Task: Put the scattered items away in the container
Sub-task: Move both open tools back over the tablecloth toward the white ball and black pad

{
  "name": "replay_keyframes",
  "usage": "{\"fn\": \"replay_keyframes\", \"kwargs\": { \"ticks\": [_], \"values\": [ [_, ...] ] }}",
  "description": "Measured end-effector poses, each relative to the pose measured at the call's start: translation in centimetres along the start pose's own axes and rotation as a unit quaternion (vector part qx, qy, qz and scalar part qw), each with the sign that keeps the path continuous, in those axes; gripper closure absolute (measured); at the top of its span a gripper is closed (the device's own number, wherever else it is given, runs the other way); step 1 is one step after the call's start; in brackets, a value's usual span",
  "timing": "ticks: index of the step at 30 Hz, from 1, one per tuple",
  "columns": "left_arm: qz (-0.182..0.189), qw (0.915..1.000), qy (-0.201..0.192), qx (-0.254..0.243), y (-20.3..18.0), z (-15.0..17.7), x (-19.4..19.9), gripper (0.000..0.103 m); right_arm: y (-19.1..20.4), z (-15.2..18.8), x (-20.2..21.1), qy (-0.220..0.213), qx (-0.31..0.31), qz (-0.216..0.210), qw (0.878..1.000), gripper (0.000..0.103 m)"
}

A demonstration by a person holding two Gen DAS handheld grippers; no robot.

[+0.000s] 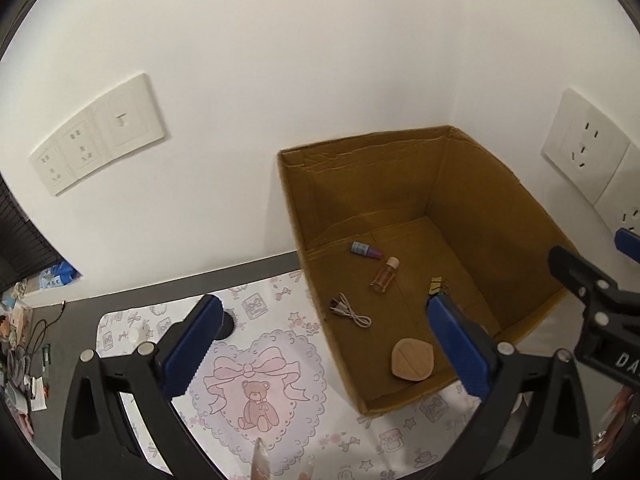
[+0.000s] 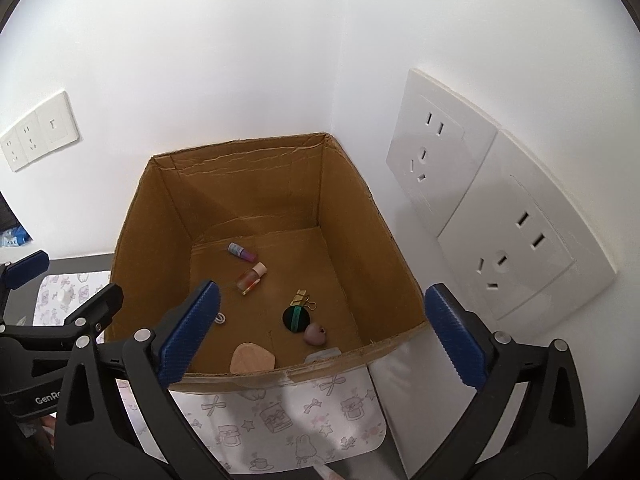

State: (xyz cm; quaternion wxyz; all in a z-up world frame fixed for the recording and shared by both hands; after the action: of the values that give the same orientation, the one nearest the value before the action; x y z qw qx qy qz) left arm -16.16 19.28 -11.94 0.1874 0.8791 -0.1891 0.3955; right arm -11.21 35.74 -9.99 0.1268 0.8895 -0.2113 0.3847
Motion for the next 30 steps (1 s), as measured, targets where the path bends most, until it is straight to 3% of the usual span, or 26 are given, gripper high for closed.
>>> {"fn": "replay_keyframes", "kwargs": {
  "ticks": [9,14,30],
  "values": [
    [-0.027,0.9995,-0.005,0.015,3.8,1.2,2.1,0.001,2.1,-0.1,2.5,-0.025,0.004,-0.017,1.0,0.0],
    [-0.05,0.9979,-0.01,0.041,7.7,2.9,3.7,0.001,3.9,0.2,3.9,-0.038,0.015,-0.032,0.999,0.0],
    [-0.094,0.9926,-0.029,0.071,19.3,8.2,8.6,0.001,13.7,3.7,7.1,-0.068,0.048,-0.092,0.992,0.0]
  ]
}}
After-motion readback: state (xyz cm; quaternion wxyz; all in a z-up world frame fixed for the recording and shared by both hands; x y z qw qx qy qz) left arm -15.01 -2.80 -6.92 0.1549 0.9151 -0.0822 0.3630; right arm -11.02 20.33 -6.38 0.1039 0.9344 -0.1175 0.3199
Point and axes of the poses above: each gripper's, at about its wrist camera, not at the fingertips, and x roughly against the way its jaws point, y to its left, z to its underside, the point moved 1 cm from there along -x, roughly the way its jaws point, and after that the axes turned 12 degrees about -x, right-handed, at the moved point
